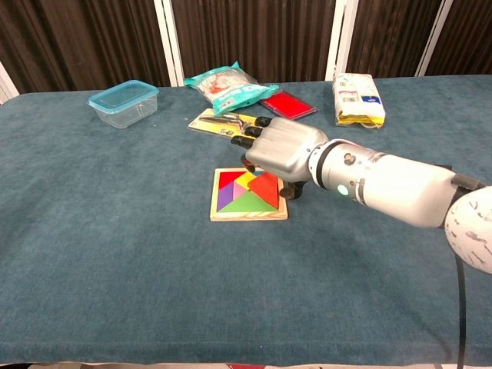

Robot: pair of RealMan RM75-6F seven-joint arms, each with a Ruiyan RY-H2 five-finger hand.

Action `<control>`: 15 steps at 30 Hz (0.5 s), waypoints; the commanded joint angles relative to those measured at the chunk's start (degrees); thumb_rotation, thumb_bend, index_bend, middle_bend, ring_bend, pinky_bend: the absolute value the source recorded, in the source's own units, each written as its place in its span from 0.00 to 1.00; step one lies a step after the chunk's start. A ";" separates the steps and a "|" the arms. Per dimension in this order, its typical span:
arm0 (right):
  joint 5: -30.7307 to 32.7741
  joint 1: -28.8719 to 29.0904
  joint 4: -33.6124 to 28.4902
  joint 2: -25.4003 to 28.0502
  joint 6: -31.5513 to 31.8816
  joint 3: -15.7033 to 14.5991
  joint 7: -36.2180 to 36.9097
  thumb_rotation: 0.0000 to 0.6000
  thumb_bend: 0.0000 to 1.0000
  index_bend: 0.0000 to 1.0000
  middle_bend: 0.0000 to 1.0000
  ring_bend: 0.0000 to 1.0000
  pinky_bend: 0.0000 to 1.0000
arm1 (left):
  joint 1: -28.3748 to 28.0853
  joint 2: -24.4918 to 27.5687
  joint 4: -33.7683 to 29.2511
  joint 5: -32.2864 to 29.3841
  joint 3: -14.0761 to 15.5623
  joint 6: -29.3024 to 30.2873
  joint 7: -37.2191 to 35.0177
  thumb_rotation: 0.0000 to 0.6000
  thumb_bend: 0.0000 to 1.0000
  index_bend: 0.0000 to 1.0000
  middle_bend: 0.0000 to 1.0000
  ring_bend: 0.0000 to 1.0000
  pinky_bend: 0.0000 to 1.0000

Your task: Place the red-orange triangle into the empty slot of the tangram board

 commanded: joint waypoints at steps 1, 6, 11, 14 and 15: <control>-0.19 -0.07 -0.46 0.34 0.23 0.08 0.48 1.00 0.43 0.39 0.05 0.00 0.00 | 0.00 0.01 0.01 0.01 -0.01 0.03 -0.01 1.00 0.46 0.00 0.00 0.02 0.10; -0.14 -0.56 -2.12 2.21 0.81 0.36 1.54 1.00 0.43 0.37 0.04 0.00 0.00 | 0.01 -0.04 -0.09 -0.02 0.06 -0.11 0.35 1.00 0.46 0.00 0.00 0.02 0.10; 2.04 -0.59 -3.02 3.82 -0.30 0.02 0.14 1.00 0.43 0.38 0.04 0.00 0.00 | 0.01 -0.13 -0.07 0.05 0.05 -0.04 0.53 1.00 0.46 0.00 0.00 0.02 0.10; 4.49 -0.57 -3.59 4.22 -1.15 0.00 -0.85 1.00 0.43 0.39 0.03 0.00 0.00 | 0.02 -0.22 -0.12 -0.13 0.02 -0.15 0.88 1.00 0.46 0.00 0.00 0.01 0.10; 5.40 -0.51 -3.84 4.31 -1.46 0.03 -1.20 1.00 0.43 0.39 0.02 0.00 0.00 | -0.01 -0.22 -0.16 -0.14 0.04 -0.25 0.90 1.00 0.46 0.00 0.00 0.01 0.10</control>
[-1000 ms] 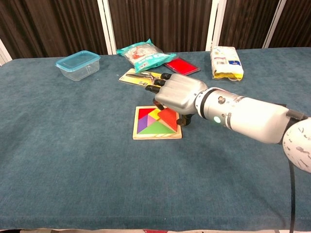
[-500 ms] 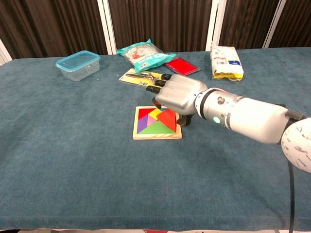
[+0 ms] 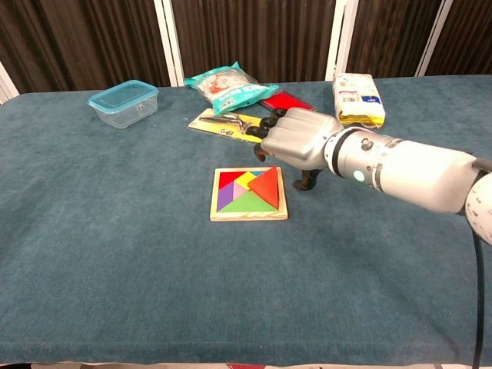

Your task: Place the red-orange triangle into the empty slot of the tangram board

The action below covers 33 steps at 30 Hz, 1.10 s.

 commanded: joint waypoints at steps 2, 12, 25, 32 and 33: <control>3.40 0.37 -0.91 0.50 -1.11 -0.17 -1.89 1.00 0.43 0.39 0.02 0.00 0.00 | -0.07 -0.03 -0.19 0.01 0.06 -0.22 0.22 1.00 0.46 0.00 0.00 0.01 0.10; 4.03 1.31 -0.38 -0.30 -1.16 -0.80 -1.31 1.00 0.43 0.39 0.02 0.00 0.00 | -0.15 0.04 -0.04 -0.23 -0.05 -0.38 -0.05 1.00 0.46 0.00 0.00 0.02 0.10; 4.01 1.44 -0.30 -0.07 -1.16 -2.03 -0.74 1.00 0.43 0.41 0.02 0.00 0.00 | -0.08 0.10 -0.07 -0.10 -0.03 -0.18 -0.14 1.00 0.46 0.00 0.00 0.02 0.10; 3.30 1.41 -1.36 0.49 -0.63 -2.82 -0.66 1.00 0.43 0.40 0.02 0.00 0.00 | -0.08 0.10 -0.12 -0.06 0.03 -0.24 -0.04 1.00 0.46 0.00 0.00 0.02 0.10; 3.24 1.41 -1.46 0.56 -0.58 -2.89 -0.65 1.00 0.43 0.40 0.02 0.00 0.00 | -0.06 0.11 -0.14 -0.05 0.04 -0.22 -0.03 1.00 0.46 0.00 0.00 0.02 0.10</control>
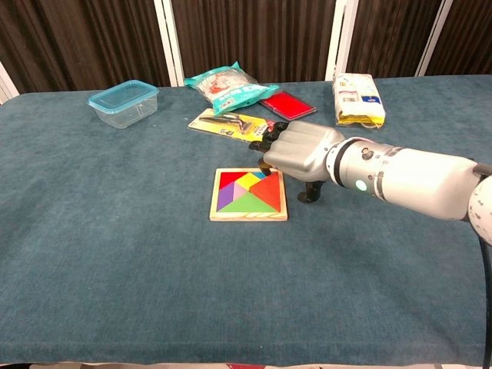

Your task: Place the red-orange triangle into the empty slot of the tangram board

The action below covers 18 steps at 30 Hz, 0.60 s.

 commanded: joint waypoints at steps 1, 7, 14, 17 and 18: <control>-0.11 0.00 -0.26 0.16 0.11 -0.17 0.06 1.00 0.43 0.40 0.02 0.00 0.00 | 0.03 0.02 -0.03 0.03 0.02 0.05 0.01 1.00 0.46 0.00 0.00 0.02 0.10; -0.56 -0.04 -1.05 0.52 0.58 -0.83 -0.28 1.00 0.43 0.40 0.02 0.00 0.00 | 0.03 -0.04 0.08 0.06 0.02 0.08 -0.08 1.00 0.46 0.00 0.00 0.02 0.10; -0.48 -0.21 -2.14 1.01 1.74 -1.00 -1.02 1.00 0.43 0.38 0.02 0.00 0.00 | -0.09 -0.06 0.14 0.12 -0.05 0.02 -0.14 1.00 0.46 0.00 0.00 0.02 0.10; -0.15 -0.28 -2.56 1.29 2.02 -0.97 -1.26 1.00 0.43 0.37 0.02 0.00 0.00 | -0.02 -0.05 0.11 0.23 0.01 0.17 -0.13 1.00 0.46 0.00 0.00 0.01 0.10; -0.07 -0.30 -2.69 1.39 2.06 -0.97 -1.29 1.00 0.43 0.36 0.02 0.00 0.00 | -0.01 -0.04 0.08 0.24 -0.01 0.21 -0.13 1.00 0.46 0.00 0.00 0.02 0.10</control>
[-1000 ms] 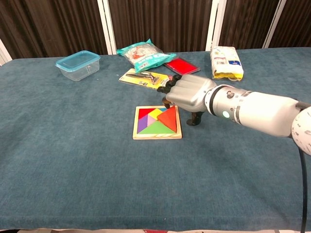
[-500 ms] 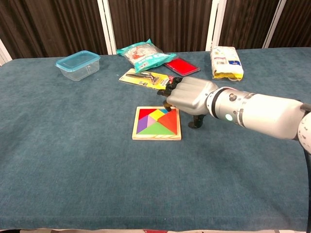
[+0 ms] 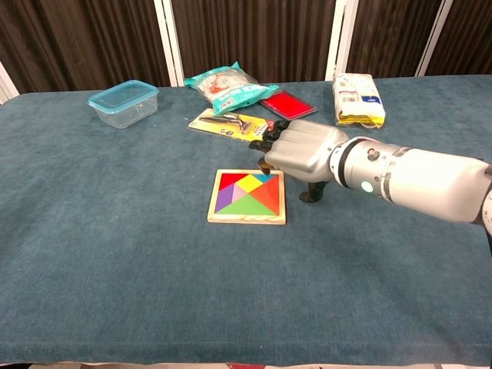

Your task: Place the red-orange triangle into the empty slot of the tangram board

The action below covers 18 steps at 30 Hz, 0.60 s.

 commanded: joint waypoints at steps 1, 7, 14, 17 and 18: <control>0.19 -0.04 -0.30 0.24 0.12 0.01 -0.08 1.00 0.43 0.36 0.02 0.00 0.00 | 0.01 0.01 -0.05 0.00 -0.02 0.04 0.01 1.00 0.46 0.00 0.00 0.01 0.10; -1.31 -1.10 -3.09 2.16 2.15 0.21 2.01 1.00 0.43 0.33 0.02 0.00 0.00 | 0.16 0.08 -0.08 0.28 0.10 0.39 -0.05 1.00 0.46 0.00 0.00 0.02 0.10; -11.87 -12.74 -18.73 12.52 18.03 -3.84 14.38 1.00 0.39 0.07 0.00 0.00 0.00 | 0.39 0.13 0.33 0.88 0.15 1.22 -0.59 1.00 0.46 0.00 0.00 0.02 0.10; -16.96 -21.21 -25.65 18.88 28.36 -8.77 19.14 1.00 0.28 0.00 0.00 0.00 0.00 | 0.50 -0.24 0.66 0.99 0.05 1.62 -0.12 1.00 0.46 0.00 0.00 0.02 0.10; -18.75 -23.93 -26.79 20.53 31.61 -10.34 21.09 1.00 0.25 0.00 0.00 0.00 0.00 | 0.58 -0.33 0.65 0.95 0.04 1.72 0.18 1.00 0.46 0.00 0.00 0.02 0.10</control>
